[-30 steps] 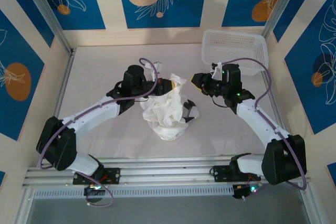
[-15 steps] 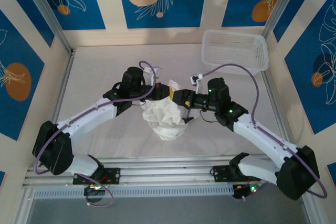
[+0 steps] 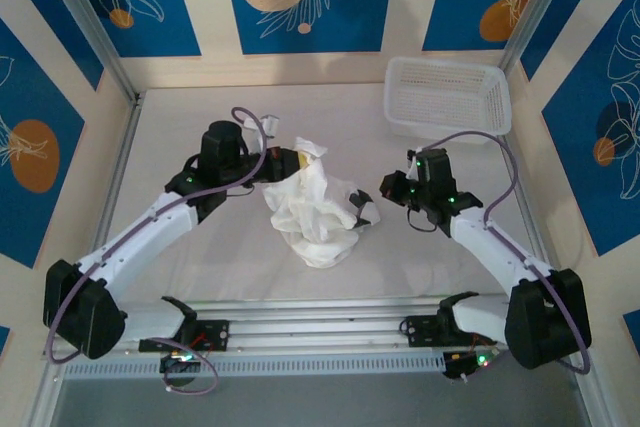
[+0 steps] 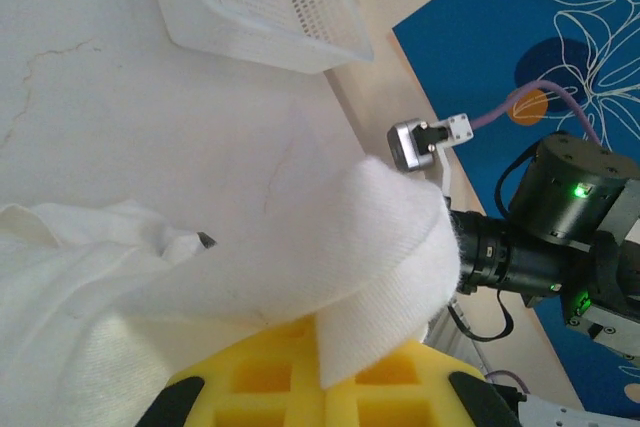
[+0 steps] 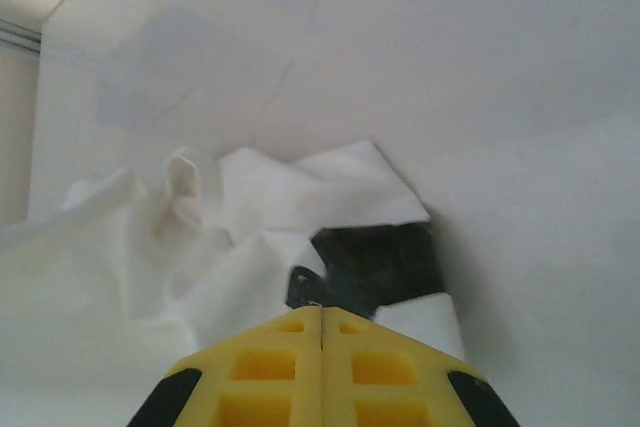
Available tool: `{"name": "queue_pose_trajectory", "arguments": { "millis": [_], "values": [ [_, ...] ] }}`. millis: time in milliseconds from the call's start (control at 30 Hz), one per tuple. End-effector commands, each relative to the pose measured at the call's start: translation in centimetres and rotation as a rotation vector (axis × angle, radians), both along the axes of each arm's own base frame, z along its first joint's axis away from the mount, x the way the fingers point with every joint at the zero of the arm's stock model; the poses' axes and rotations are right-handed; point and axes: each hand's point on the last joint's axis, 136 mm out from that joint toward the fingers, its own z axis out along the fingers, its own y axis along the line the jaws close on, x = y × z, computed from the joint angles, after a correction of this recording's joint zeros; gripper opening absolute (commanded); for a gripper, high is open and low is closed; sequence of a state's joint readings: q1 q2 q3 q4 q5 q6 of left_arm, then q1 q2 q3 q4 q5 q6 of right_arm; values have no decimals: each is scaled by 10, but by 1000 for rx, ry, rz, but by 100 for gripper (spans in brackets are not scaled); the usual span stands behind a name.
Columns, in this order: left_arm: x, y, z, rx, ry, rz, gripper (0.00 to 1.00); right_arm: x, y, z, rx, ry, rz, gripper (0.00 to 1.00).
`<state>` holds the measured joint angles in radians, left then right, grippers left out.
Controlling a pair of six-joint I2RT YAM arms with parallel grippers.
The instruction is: Fold the inside-out t-shirt
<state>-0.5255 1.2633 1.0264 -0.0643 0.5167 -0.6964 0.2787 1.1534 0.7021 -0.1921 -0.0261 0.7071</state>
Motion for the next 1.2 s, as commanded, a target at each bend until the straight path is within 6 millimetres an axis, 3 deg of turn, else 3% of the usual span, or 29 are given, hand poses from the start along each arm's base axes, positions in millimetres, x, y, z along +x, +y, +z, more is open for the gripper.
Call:
{"name": "queue_pose_trajectory", "arguments": {
  "millis": [0,100,267,367,433,467,533,767,867,1067,1167],
  "values": [
    [-4,0,-10,21,24,-36,0,-17,28,35,125,-78,162,13],
    [1,-3,-18,27,39,-30,0,-40,78,79,335,-146,340,50],
    [6,-8,-19,-11,54,-31,0,-63,137,105,264,-295,495,71],
    [6,-9,-16,-18,54,-34,0,-53,155,96,227,-272,500,69],
    [4,-8,-16,-5,48,-35,0,-48,165,91,229,-224,514,46],
    [4,-5,-16,9,46,-30,0,-46,168,89,222,-206,525,28],
    [3,0,-21,46,42,-13,0,-38,162,81,164,-183,483,0],
    [-1,18,-34,60,67,20,0,-3,66,33,8,-91,202,0],
    [-2,18,-33,55,65,8,0,0,40,13,-14,-40,165,0],
    [-1,16,-28,48,60,-6,0,6,16,-2,-39,-18,103,0],
    [-1,14,-28,40,63,-16,0,0,31,6,32,-45,190,0]
  ]
}}
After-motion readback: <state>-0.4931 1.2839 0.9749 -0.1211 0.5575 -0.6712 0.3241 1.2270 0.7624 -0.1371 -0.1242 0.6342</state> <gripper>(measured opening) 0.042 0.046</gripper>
